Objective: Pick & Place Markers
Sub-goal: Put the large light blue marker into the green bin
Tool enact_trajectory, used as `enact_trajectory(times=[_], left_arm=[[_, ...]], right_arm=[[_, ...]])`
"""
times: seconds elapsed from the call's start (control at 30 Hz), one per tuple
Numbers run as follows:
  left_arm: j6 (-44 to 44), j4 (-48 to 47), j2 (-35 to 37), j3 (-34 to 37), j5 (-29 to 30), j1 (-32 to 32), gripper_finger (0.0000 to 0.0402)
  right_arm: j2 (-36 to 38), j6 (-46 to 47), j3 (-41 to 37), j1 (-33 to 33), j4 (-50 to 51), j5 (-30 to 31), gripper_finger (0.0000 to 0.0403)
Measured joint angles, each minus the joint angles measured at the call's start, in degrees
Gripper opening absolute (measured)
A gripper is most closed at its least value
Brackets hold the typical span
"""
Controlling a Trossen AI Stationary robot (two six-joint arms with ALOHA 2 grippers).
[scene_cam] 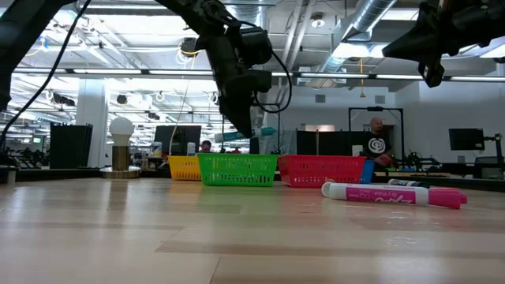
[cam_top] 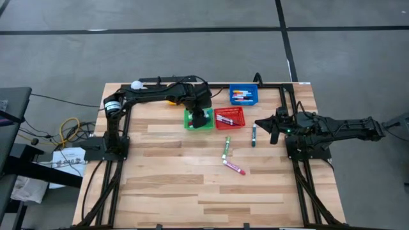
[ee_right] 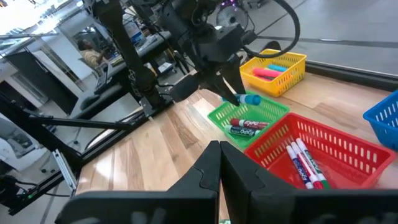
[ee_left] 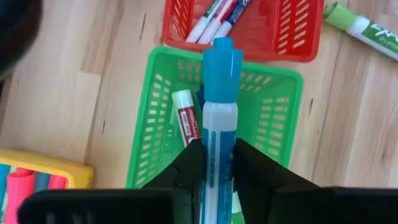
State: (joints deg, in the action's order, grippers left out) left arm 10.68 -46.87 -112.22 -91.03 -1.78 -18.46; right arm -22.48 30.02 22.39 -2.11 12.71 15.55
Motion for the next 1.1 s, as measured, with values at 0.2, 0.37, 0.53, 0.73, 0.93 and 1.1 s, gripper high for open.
enact_trajectory(times=[0.2, 0.37, 0.53, 0.73, 0.93, 1.1], left_arm=[[-0.2, 0.8, 0.1, 2.3, -1.3, -0.6, 0.0068], [-0.4, 2.5, 0.0, 5.7, -2.6, -0.7, 0.0069], [-0.6, 5.3, 0.0, 6.5, -2.7, -0.7, 0.007], [-0.6, 5.8, 0.0, 6.5, -2.7, -0.7, 0.007], [-0.5, 6.4, -0.4, 6.9, -3.2, -0.7, 0.007], [-0.9, 7.2, -0.4, 9.1, -3.2, -1.7, 0.0071]], right_arm=[[0.0, 0.0, 0.0, 0.0, 0.6, 0.0, 0.0], [0.0, 0.0, 0.0, 0.0, 0.6, 0.0, 0.0], [0.0, 0.0, 0.0, 0.0, 0.5, 0.0, 0.0], [0.0, 0.0, 0.0, 0.0, 0.5, 0.0, 0.0], [0.0, 0.0, 0.0, 0.0, 0.5, 0.0, 0.0], [0.0, 0.0, 0.0, 0.0, 0.5, 0.0, 0.0]])
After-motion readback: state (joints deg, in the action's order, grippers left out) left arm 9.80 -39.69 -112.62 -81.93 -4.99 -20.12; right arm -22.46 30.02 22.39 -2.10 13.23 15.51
